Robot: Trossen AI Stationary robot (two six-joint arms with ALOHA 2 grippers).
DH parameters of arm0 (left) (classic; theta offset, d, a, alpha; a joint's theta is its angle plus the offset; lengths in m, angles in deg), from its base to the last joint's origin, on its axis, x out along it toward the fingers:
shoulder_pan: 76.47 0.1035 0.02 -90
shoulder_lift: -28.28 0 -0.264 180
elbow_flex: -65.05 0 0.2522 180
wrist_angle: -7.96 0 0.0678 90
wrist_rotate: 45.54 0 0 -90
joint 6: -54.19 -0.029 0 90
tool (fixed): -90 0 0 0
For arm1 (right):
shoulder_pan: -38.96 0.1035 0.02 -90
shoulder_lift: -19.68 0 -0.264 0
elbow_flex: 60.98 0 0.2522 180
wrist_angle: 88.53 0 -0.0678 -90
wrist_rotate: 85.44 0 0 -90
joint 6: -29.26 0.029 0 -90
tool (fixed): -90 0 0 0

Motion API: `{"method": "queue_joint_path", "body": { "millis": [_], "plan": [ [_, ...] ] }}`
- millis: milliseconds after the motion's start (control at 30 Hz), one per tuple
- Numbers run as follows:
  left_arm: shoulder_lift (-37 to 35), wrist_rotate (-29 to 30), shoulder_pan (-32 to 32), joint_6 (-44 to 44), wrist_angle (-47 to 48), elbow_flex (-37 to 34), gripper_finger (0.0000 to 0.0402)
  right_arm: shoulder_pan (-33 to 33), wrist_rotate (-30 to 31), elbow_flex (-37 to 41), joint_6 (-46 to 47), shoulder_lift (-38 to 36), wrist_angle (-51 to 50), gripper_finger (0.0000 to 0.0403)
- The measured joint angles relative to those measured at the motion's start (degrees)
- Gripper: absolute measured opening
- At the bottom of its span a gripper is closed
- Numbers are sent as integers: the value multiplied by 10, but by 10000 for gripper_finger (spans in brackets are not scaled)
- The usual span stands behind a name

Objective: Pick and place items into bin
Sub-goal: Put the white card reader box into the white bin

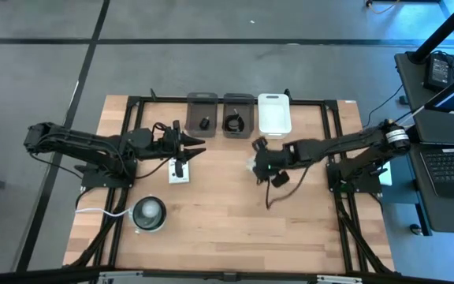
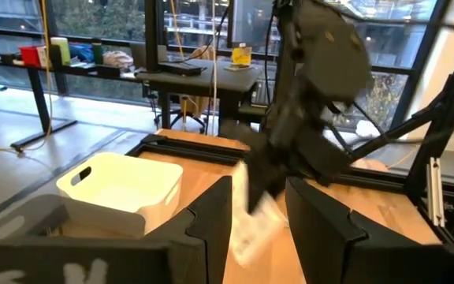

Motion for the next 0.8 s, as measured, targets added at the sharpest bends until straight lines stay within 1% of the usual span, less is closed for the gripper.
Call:
{"method": "queue_joint_path", "body": {
  "millis": [67, 233, 333, 467, 633, 733, 800],
  "plan": [
    [0, 0, 0, -1, 0, 0, 116, -24, 18, -22, 5, -6, -28, 54],
    [0, 0, 0, -1, 2, 0, 116, -106, 27, -65, 46, -14, -74, 62],
    [0, 0, 0, -1, 7, 0, 116, -162, 41, -71, 49, -16, -84, 64],
    [0, 0, 0, -1, 17, 0, 116, -232, 41, -70, 51, -16, -90, 66],
    [0, 0, 0, -1, 27, 0, 116, -294, 22, -58, 55, -15, -74, 66],
    [0, 0, 0, -1, 30, 0, 116, -318, -10, -37, 55, -15, -35, 66],
    [0, 0, 0, -1, 30, 0, 116, -328, -17, -18, 55, -15, 2, 66]
  ]
}}
